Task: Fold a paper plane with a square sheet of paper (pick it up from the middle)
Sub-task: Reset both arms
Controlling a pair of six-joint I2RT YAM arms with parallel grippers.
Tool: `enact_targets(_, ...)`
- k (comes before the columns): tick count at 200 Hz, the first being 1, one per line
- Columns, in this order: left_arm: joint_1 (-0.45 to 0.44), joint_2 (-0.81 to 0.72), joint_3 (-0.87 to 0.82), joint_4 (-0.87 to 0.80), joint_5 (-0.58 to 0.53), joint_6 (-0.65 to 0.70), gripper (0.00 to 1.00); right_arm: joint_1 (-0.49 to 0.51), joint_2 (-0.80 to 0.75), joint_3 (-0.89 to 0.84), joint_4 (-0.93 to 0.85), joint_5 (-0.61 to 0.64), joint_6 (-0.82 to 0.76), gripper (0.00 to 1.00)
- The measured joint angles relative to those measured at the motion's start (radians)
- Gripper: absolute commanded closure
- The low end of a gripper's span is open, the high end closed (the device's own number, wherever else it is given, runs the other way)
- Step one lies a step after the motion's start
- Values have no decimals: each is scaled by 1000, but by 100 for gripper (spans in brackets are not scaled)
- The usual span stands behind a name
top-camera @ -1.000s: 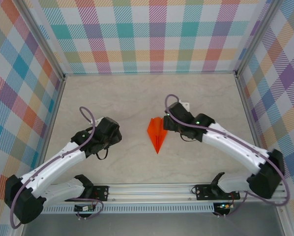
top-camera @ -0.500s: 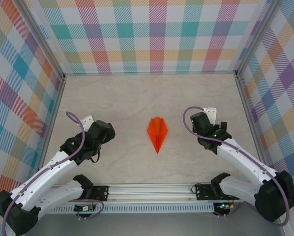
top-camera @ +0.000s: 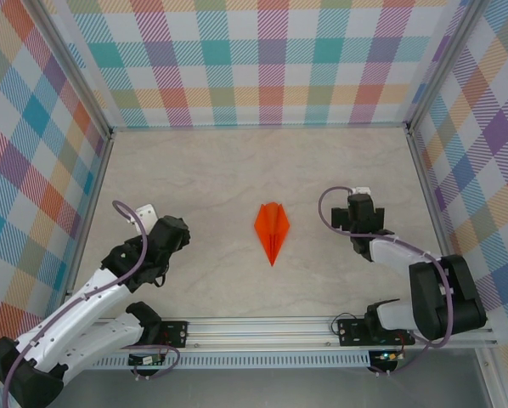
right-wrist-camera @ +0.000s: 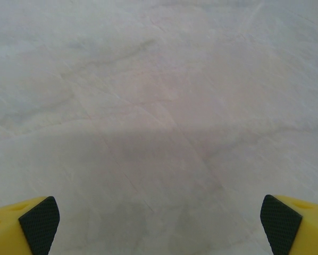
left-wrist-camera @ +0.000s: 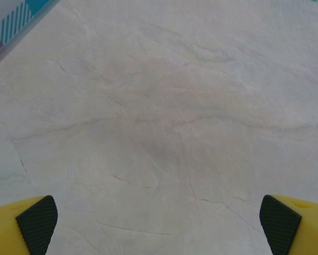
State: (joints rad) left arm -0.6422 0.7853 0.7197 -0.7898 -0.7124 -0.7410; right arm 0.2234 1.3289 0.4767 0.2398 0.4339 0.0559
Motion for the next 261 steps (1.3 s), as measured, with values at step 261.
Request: enact_targets(261,380,380,-275,945,-37,520,0,-208,200,-76,531,-365,-41,0)
